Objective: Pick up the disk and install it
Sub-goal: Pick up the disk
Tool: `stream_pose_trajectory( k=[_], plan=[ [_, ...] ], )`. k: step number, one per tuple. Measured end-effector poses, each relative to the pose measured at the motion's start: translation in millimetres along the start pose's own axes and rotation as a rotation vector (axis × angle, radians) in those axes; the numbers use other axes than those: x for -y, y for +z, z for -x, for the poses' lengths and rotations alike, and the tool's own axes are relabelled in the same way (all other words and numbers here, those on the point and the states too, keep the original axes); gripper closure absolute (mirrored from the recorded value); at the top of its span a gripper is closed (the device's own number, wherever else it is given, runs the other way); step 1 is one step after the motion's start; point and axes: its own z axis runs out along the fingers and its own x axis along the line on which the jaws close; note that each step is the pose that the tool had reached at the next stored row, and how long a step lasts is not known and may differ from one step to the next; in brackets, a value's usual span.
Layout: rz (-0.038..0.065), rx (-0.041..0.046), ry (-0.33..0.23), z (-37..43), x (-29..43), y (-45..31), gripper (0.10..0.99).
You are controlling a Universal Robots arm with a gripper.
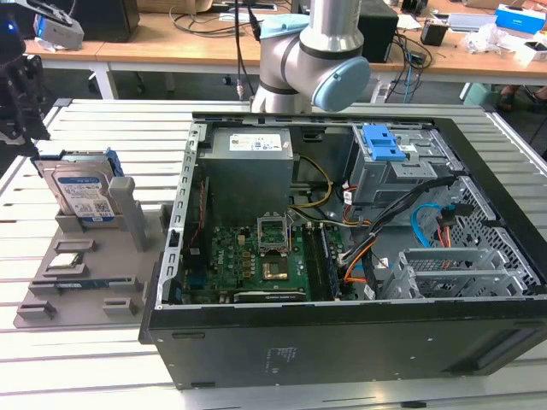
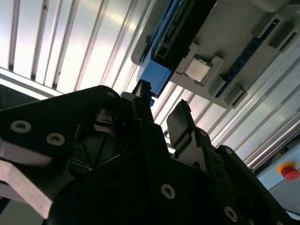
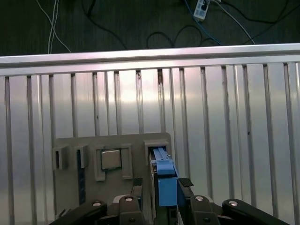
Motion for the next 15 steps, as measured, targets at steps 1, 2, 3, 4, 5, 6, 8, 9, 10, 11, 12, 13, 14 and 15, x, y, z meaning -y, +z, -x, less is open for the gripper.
stream_pose_trajectory(
  k=[1,2,3,4,5,6,8,9,10,11,12,13,14,15],
  plan=[
    [0.0,-0.0021,0.0,0.0,1.2,6.5,0.667],
    [0.0,-0.0045,0.0,6.5,8.5,11.7,0.667],
    [0.0,-0.0053,-0.001,9.8,14.1,13.7,0.667],
    [0.0,-0.0122,-0.006,10.7,20.3,20.0,0.667],
    [0.001,-0.0159,-0.015,10.8,23.8,26.0,0.667],
    [0.001,-0.0161,-0.017,10.9,25.1,27.7,0.667],
    [0.001,-0.0166,-0.019,11.0,27.1,31.2,0.667],
    [0.001,-0.0169,-0.019,11.1,27.9,33.2,0.667],
    [0.001,-0.017,-0.02,11.1,28.4,34.9,0.667],
    [0.001,-0.017,-0.02,11.1,28.7,36.6,0.667],
    [0.001,-0.017,-0.02,11.1,29.0,38.4,0.667],
    [0.001,-0.017,-0.02,11.1,29.5,40.8,0.667],
    [0.001,-0.017,-0.02,11.1,29.8,42.5,0.667],
    [0.001,-0.017,-0.021,11.1,30.3,46.1,0.667]
  ],
)
